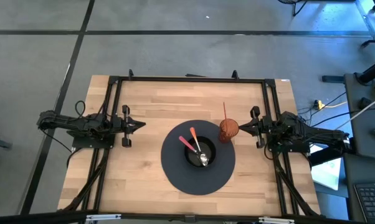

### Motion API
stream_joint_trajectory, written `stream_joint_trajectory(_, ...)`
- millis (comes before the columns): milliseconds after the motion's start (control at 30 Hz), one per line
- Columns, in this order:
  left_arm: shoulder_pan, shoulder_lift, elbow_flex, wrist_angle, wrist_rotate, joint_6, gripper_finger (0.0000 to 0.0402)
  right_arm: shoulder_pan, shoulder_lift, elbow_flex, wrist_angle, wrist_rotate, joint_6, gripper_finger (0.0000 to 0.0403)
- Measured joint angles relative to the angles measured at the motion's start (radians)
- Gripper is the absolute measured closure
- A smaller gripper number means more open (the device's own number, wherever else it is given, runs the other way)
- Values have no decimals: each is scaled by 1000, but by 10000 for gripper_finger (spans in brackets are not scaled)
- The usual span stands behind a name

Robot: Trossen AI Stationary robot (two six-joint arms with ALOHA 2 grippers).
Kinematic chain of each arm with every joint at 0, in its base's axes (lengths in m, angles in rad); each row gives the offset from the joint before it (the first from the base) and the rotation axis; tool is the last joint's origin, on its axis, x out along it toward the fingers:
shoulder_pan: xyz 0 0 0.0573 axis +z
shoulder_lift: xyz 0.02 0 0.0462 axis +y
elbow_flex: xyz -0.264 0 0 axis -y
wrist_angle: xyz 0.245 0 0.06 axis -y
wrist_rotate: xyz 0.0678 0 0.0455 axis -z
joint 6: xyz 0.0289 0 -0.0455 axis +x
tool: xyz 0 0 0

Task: Pick & Place Utensil
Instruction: Return to Home Position

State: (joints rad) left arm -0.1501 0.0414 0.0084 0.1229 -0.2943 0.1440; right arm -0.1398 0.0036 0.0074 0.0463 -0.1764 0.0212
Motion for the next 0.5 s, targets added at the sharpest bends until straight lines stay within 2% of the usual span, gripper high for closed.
stream_joint_trajectory(500,0,0,0,0,0,0,396,0,0,0,0,0,0,386)
